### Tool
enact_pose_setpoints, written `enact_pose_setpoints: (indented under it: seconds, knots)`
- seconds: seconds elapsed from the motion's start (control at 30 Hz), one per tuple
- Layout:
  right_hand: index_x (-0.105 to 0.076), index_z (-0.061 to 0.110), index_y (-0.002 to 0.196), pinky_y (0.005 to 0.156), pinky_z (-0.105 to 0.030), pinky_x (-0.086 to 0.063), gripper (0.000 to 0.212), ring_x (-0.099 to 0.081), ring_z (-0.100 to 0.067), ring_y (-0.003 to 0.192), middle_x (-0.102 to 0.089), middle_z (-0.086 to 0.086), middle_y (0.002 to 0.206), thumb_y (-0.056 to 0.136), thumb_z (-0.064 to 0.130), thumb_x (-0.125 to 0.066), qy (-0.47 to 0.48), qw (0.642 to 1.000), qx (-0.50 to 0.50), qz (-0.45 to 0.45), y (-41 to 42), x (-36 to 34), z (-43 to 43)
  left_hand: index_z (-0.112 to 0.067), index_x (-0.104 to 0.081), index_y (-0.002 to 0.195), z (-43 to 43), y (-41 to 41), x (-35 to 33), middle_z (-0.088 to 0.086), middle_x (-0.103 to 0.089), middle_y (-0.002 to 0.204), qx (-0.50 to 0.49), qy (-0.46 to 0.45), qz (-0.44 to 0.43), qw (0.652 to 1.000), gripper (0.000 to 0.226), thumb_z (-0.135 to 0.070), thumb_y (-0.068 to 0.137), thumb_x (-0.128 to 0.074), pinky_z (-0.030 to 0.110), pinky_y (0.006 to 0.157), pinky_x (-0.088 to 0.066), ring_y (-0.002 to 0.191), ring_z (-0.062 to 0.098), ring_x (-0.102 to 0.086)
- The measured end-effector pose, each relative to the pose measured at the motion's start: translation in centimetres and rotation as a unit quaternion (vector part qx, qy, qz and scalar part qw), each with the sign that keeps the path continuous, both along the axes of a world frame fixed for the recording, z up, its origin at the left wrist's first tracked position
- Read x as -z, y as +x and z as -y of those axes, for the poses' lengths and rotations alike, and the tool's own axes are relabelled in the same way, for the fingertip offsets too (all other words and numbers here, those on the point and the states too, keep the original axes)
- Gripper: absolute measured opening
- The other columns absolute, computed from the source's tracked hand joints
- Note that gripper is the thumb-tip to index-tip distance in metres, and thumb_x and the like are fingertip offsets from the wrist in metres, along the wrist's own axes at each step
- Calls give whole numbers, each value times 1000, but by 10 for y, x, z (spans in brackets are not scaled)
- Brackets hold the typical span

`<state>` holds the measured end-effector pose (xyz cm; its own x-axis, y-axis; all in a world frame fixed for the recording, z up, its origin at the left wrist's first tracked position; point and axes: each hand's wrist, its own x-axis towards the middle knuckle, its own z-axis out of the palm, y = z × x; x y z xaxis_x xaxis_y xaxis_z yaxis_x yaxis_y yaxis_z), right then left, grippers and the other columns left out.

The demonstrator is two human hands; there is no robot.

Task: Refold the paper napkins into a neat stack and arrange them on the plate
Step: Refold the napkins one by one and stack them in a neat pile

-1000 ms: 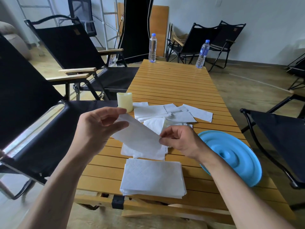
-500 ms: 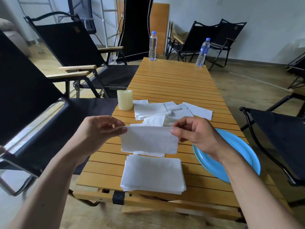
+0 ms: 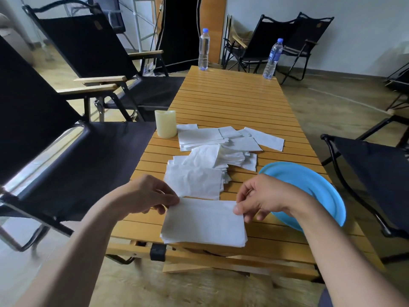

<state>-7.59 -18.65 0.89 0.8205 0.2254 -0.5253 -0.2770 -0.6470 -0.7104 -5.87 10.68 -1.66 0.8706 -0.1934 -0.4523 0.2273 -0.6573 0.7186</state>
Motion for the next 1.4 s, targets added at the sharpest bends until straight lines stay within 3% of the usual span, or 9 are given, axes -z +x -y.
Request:
enact_pose_setpoints:
  seconds: [0.17, 0.37, 0.47, 0.57, 0.73, 0.93, 1.13, 1.27, 1.4]
  knots:
    - [-65, 9, 87, 43, -19, -45, 25, -69, -10, 55, -75, -2, 66, 76, 16, -86, -62, 998, -1, 29, 7, 9, -4, -20, -76, 86, 7, 7, 6, -13, -66, 51, -3, 40, 26, 999, 19, -38, 86, -75, 11, 39, -36, 40, -3, -52]
    - [-70, 19, 83, 48, -20, -42, 35, -61, -7, 56, -68, 8, 63, 65, 38, -92, -89, 986, 46, 131, 20, 17, -4, -21, -74, 88, 3, 13, 10, -4, -68, 66, -45, 58, 45, 996, 31, -50, 78, -77, 18, 48, -40, 56, 7, -53]
    - [-73, 27, 101, 67, -24, -46, 28, -64, -9, 82, -68, 14, 84, 79, 43, -80, -103, 952, 88, 273, 37, 35, -16, -15, -70, 113, 9, 21, 20, 1, -74, 100, -127, 3, 179, 976, 37, -42, 88, -72, 28, 70, -54, 87, 14, -67]
    - [-65, 27, 126, 83, -27, -48, 37, -62, -15, 101, -66, 7, 111, 90, 37, -69, -148, 933, 85, 316, 52, 58, -29, -16, -59, 136, 15, 30, 33, 5, -62, 136, -130, 23, 273, 953, 42, -28, 96, -65, 43, 98, -51, 116, 29, -62]
    - [-70, 28, 121, 76, -24, -46, 31, -61, -14, 101, -63, 5, 116, 91, 38, -69, -168, 923, 89, 334, 61, 74, -37, -18, -59, 137, 25, 43, 54, 4, -54, 145, -44, 71, 318, 944, 37, -17, 100, -58, 52, 110, -40, 147, 31, -33]
    - [-78, 27, 107, 71, -21, -37, 20, -61, -14, 99, -69, 4, 111, 93, 36, -65, -157, 900, 95, 395, 58, 67, -37, -19, -67, 127, 32, 48, 58, 4, -68, 122, -48, 99, 352, 929, 36, -17, 91, -71, 46, 100, -46, 126, 30, -52]
    - [-79, 18, 97, 81, -26, -52, 14, -66, -13, 94, -75, 5, 100, 92, 25, -68, -55, 858, 74, 505, 48, 27, -41, -17, -76, 103, 24, 48, 39, 3, -70, 102, -39, 89, 418, 903, 13, -20, 91, -71, 38, 80, -45, 101, 27, -59]
    - [-75, 19, 94, 77, -19, -51, 10, -64, -2, 84, -74, 11, 90, 93, 25, -67, 2, 855, 77, 513, 37, 5, -39, -13, -74, 107, 19, 42, 11, 0, -71, 114, -36, 21, 434, 900, 15, -17, 94, -67, 30, 86, -45, 106, 18, -64]
    - [-74, 24, 89, 70, -13, -49, 7, -63, 4, 74, -73, 13, 81, 94, 23, -68, 106, 882, 124, 442, 26, -14, -23, -23, -77, 97, 10, 20, -27, -12, -78, 90, -29, -121, 390, 913, 11, -26, 89, -71, 11, 72, -52, 84, 0, -72]
